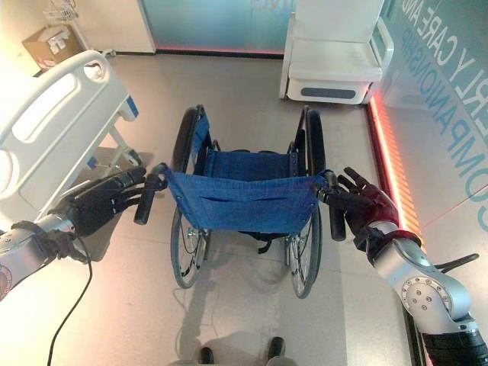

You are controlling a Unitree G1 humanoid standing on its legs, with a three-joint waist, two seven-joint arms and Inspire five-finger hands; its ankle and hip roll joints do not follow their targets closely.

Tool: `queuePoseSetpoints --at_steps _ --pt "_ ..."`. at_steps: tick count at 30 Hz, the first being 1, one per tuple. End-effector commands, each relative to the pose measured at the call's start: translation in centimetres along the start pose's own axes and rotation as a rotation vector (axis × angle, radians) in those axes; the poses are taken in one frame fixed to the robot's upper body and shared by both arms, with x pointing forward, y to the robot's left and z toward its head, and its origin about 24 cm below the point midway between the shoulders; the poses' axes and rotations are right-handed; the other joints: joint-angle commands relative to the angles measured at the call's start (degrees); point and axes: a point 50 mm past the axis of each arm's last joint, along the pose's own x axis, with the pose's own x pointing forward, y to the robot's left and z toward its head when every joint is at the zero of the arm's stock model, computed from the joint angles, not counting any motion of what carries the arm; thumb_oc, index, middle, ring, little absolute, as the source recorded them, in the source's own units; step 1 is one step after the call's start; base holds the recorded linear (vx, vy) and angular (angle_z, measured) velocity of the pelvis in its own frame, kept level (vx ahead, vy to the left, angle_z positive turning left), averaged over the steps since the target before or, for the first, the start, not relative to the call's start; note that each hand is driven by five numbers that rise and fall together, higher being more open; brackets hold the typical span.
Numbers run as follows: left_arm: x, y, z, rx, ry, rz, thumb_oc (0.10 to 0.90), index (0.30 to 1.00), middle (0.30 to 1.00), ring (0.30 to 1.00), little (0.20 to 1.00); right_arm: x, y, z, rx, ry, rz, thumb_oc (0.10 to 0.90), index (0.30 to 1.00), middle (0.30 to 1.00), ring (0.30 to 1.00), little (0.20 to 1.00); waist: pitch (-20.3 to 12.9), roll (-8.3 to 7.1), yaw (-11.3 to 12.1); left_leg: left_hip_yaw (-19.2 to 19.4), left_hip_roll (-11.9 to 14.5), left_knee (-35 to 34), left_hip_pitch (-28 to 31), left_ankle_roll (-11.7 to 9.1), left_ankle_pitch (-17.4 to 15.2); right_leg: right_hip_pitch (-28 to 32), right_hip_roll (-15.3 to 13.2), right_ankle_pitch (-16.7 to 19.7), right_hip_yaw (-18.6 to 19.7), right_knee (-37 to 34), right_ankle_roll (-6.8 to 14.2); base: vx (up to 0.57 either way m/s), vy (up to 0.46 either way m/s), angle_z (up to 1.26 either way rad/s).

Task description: Push the wheelchair next to the bed

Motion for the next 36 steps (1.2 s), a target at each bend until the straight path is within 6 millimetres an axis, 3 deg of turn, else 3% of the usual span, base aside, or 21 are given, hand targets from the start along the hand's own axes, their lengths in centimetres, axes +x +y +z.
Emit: queuePoseSetpoints --at_steps 1,7,17,24,36 --pt "-0.5 -3.0 3.5 0.141 -0.065 -0.248 0.8 0.9 0.9 0.9 0.9 -1.2 3.0 4.2 -0.028 -0.179 0.149 0.8 0.9 0.9 0.9 0.9 -3.6 -2.41 -1.6 4.1 -1.0 -0.1 -2.7 -0.2 1.1 2.3 -1.6 -1.6 0.9 0.1 2.7 0.0 0.0 0.0" --pt "-1.0 -2.7 4.0 0.262 -0.051 -0.235 0.8 0.9 0.9 0.9 0.9 -1.4 2.6 4.5 -0.059 -0.185 0.122 0.8 0.9 0.9 0.9 0.9 -3.7 -2.05 -1.8 4.4 -1.1 -0.1 -2.5 -0.1 1.1 2.4 -1.5 -1.5 1.1 0.1 2.8 0.0 0.0 0.0" --pt "-2.9 0.3 6.8 0.44 -0.115 -0.037 0.8 0.9 0.9 0.9 0.9 -1.7 1.2 4.3 -0.119 -0.118 0.083 0.8 0.9 0.9 0.9 0.9 -3.7 -1.87 -1.6 4.3 -1.4 -0.1 -2.6 0.0 1.0 2.4 -1.8 -1.6 0.9 0.1 3.0 0.0 0.0 0.0" --pt "-4.0 1.2 7.2 0.573 -0.099 0.012 0.8 0.9 0.9 0.9 0.9 -1.9 1.2 3.4 -0.164 -0.05 0.111 0.8 0.9 0.9 0.9 0.9 -3.6 -1.87 -1.1 4.0 -1.5 -0.1 -2.9 0.0 1.1 2.4 -2.0 -1.7 0.4 0.1 3.1 0.0 0.0 0.0" --pt "-4.7 1.6 6.8 0.603 -0.032 -0.003 0.8 0.9 0.9 0.9 0.9 -2.0 1.0 2.8 -0.175 -0.013 0.122 0.8 0.9 0.9 0.9 0.9 -3.6 -1.72 -0.6 3.7 -1.5 -0.1 -2.9 -0.1 1.1 2.7 -2.1 -1.8 -0.4 0.1 3.2 0.0 0.0 0.0"
